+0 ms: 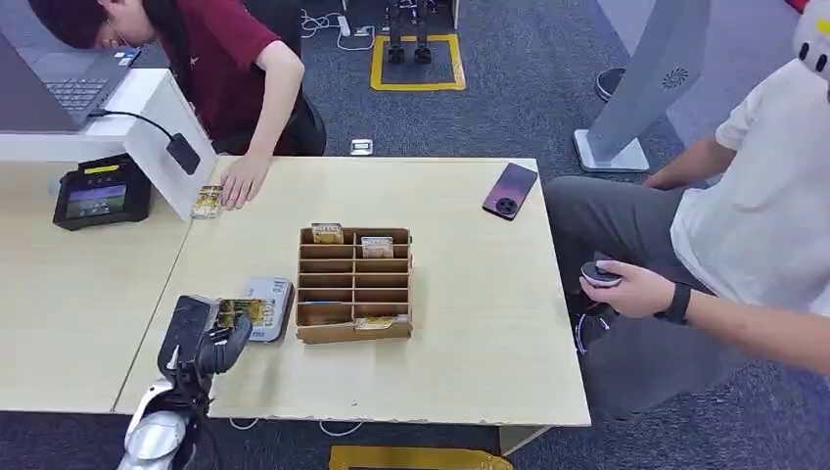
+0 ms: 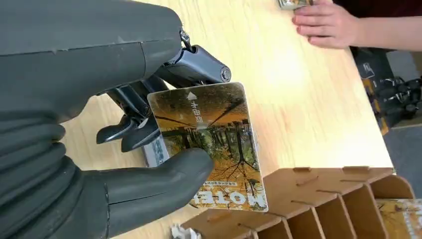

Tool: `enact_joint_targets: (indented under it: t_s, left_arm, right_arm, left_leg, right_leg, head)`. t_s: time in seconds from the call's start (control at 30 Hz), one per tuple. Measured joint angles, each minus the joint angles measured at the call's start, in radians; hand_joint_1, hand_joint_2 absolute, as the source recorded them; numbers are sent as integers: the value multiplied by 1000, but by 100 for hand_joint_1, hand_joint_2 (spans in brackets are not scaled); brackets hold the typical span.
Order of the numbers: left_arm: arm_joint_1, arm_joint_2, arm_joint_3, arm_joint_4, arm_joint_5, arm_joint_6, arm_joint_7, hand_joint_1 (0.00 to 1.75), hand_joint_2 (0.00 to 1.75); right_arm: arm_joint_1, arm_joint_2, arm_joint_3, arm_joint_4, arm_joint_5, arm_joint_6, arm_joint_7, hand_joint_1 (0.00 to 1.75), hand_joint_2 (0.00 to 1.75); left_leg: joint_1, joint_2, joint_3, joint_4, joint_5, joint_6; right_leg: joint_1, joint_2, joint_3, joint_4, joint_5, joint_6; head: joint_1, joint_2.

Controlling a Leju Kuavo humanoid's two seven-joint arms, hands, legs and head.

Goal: Pass the card to the sensor for recognition and then transmit it.

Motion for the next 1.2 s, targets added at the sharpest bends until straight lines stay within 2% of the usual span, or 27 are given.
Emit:
enact_joint_targets:
  t_s: [0.43, 0.5, 0.6, 0.73, 0.97, 1.2]
  left_arm:
    - [-3, -21, -9, 32, -2, 2, -2, 175, 175]
    - [-6, -25, -9, 36, -29, 32, -3, 175, 175]
    - [-43, -43, -9, 86, -99, 147, -17, 175, 175]
    - [-70, -57, -9, 143, -125, 162, -39, 175, 175]
    - [-99, -82, -8, 189, -102, 200, -58, 175, 175]
    - [-139, -82, -8, 230, -100, 232, -63, 175, 175]
  right_arm:
    - [0, 0, -1, 0, 1, 1, 0, 0, 0]
    - [-1, 0, -1, 0, 4, 1, 0, 0, 0]
    - [-4, 1, -1, 0, 23, 3, 3, 0, 0]
    - [-9, 3, -1, 0, 31, 6, 4, 0, 0]
    - [-10, 3, -1, 0, 47, 5, 0, 0, 0]
    - [-10, 3, -1, 0, 54, 4, 0, 0, 0]
  left_leg:
    - [0, 0, 0, 0, 0, 0]
    - [0, 0, 0, 0, 0, 0]
    - [0, -1, 0, 0, 0, 0]
    - [0, 0, 1, 0, 0, 0]
    - [0, 0, 0, 0, 0, 0]
    - [0, 0, 1, 0, 0, 0]
  right_leg:
    - [0, 0, 0, 0, 0, 0]
    - [0, 0, 0, 0, 0, 0]
    - [0, -1, 1, 0, 0, 0]
    - [0, 0, 1, 0, 0, 0]
    - [0, -1, 1, 0, 0, 0]
    - [0, -1, 1, 0, 0, 0]
  head:
    - [0, 0]
    - [0, 0]
    - [0, 0]
    - [0, 0]
    - [0, 0]
    - [0, 0]
